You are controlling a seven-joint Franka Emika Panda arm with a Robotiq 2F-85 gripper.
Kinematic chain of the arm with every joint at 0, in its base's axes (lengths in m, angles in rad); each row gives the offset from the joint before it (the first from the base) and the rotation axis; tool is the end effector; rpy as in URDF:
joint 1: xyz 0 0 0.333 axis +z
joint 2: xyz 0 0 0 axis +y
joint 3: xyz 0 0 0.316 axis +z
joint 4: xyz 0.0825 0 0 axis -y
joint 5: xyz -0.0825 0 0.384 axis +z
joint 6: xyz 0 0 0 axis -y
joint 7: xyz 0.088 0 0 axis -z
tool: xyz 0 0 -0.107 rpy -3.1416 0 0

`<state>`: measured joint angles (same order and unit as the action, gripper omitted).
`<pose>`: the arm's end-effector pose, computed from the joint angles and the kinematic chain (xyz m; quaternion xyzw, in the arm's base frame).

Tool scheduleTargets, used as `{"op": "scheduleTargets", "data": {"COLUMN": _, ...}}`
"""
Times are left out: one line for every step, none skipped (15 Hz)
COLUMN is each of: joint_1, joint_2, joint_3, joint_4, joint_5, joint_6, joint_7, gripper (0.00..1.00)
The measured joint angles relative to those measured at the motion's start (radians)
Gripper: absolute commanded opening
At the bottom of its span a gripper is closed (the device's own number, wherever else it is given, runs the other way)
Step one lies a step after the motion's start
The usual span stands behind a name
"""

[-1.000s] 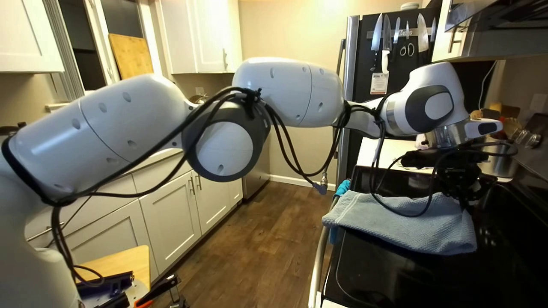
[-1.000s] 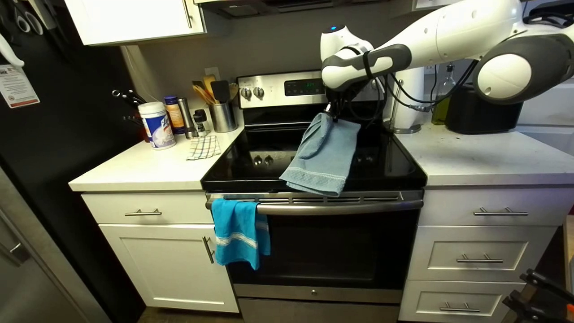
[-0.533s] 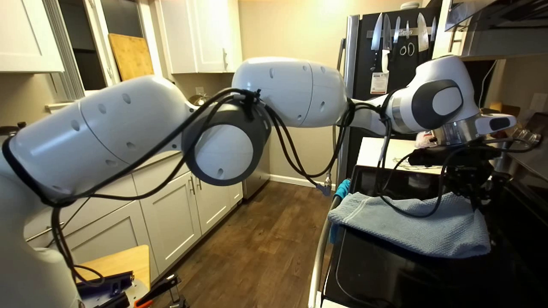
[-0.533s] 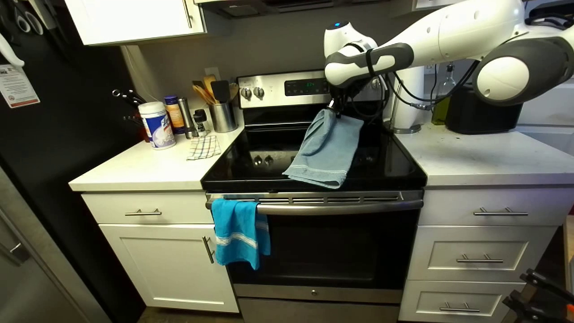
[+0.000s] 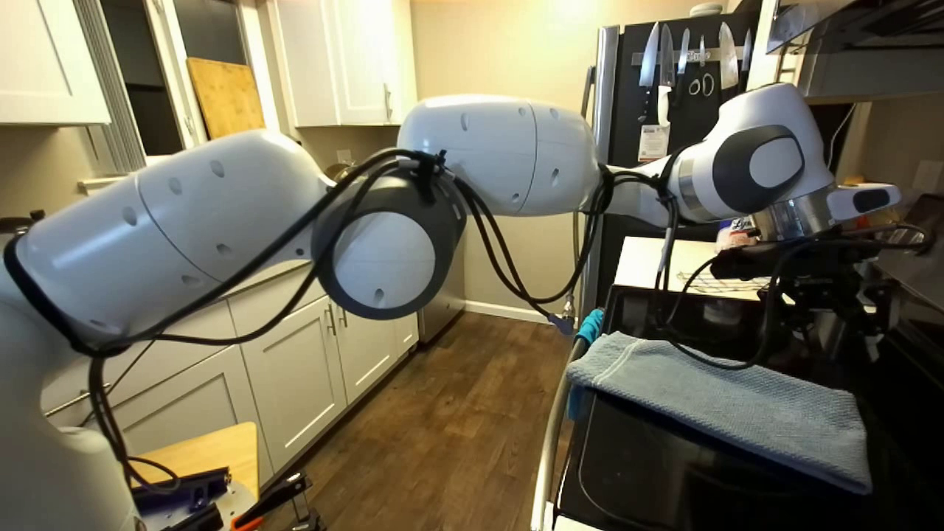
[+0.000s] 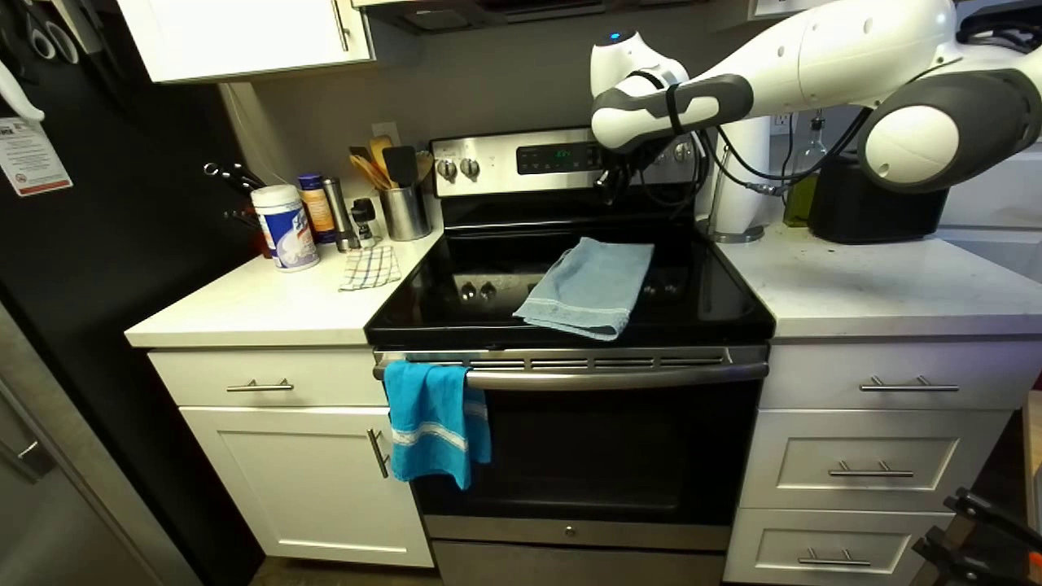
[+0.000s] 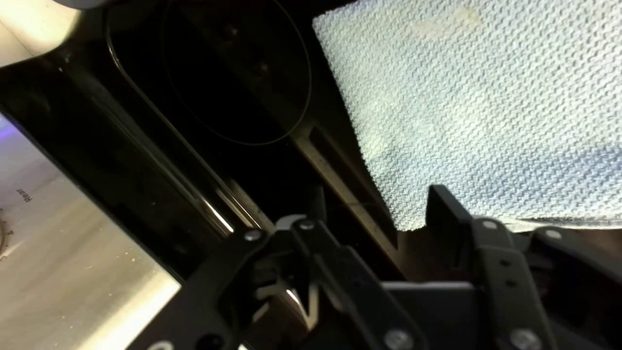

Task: Place the light blue towel on the stove top

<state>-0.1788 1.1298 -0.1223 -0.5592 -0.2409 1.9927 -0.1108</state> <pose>0.8034 -0.2013 0.3598 0.9739 -0.0184 0.1185 0.1929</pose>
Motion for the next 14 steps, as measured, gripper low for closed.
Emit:
{"op": "scheduleTargets", "data": {"joint_1": 0.001, "joint_2": 0.0, "joint_3": 0.0, "joint_4": 0.001, "joint_5": 0.0, "joint_6": -0.008, "joint_7": 0.0, "gripper": 0.95}}
{"op": "scheduleTargets", "data": {"joint_1": 0.003, "joint_2": 0.0, "joint_3": 0.0, "joint_4": 0.002, "joint_5": 0.0, "joint_6": -0.025, "joint_7": 0.0, "gripper": 0.98}}
{"op": "scheduleTargets", "data": {"joint_1": 0.007, "joint_2": 0.0, "joint_3": 0.0, "joint_4": 0.002, "joint_5": 0.0, "joint_6": -0.044, "joint_7": 0.0, "gripper": 1.0}}
{"op": "scheduleTargets", "data": {"joint_1": 0.011, "joint_2": 0.0, "joint_3": 0.0, "joint_4": 0.003, "joint_5": 0.0, "joint_6": -0.063, "joint_7": 0.0, "gripper": 1.0}}
{"op": "scheduleTargets", "data": {"joint_1": 0.016, "joint_2": 0.0, "joint_3": 0.001, "joint_4": 0.003, "joint_5": 0.0, "joint_6": -0.079, "joint_7": 0.0, "gripper": 1.0}}
{"op": "scheduleTargets", "data": {"joint_1": 0.022, "joint_2": 0.0, "joint_3": 0.001, "joint_4": 0.003, "joint_5": 0.0, "joint_6": -0.092, "joint_7": 0.0, "gripper": 1.0}}
{"op": "scheduleTargets", "data": {"joint_1": 0.027, "joint_2": 0.0, "joint_3": 0.002, "joint_4": 0.003, "joint_5": 0.0, "joint_6": -0.102, "joint_7": 0.0, "gripper": 1.0}}
{"op": "scheduleTargets", "data": {"joint_1": 0.032, "joint_2": 0.0, "joint_3": 0.004, "joint_4": 0.004, "joint_5": 0.0, "joint_6": -0.109, "joint_7": 0.0, "gripper": 1.0}}
{"op": "scheduleTargets", "data": {"joint_1": 0.038, "joint_2": 0.0, "joint_3": 0.004, "joint_4": 0.005, "joint_5": 0.0, "joint_6": -0.114, "joint_7": 0.0, "gripper": 1.0}}
{"op": "scheduleTargets", "data": {"joint_1": 0.043, "joint_2": 0.0, "joint_3": 0.004, "joint_4": 0.006, "joint_5": 0.0, "joint_6": -0.117, "joint_7": 0.0, "gripper": 1.0}}
{"op": "scheduleTargets", "data": {"joint_1": 0.048, "joint_2": 0.0, "joint_3": 0.004, "joint_4": 0.008, "joint_5": 0.0, "joint_6": -0.119, "joint_7": 0.0, "gripper": 1.0}}
{"op": "scheduleTargets", "data": {"joint_1": 0.051, "joint_2": 0.0, "joint_3": 0.004, "joint_4": 0.008, "joint_5": 0.0, "joint_6": -0.119, "joint_7": 0.0, "gripper": 1.0}}
{"op": "scheduleTargets", "data": {"joint_1": 0.052, "joint_2": 0.0, "joint_3": 0.004, "joint_4": 0.009, "joint_5": 0.0, "joint_6": -0.119, "joint_7": 0.0, "gripper": 1.0}}
{"op": "scheduleTargets", "data": {"joint_1": 0.051, "joint_2": 0.0, "joint_3": 0.004, "joint_4": 0.009, "joint_5": 0.0, "joint_6": -0.119, "joint_7": 0.0, "gripper": 1.0}}
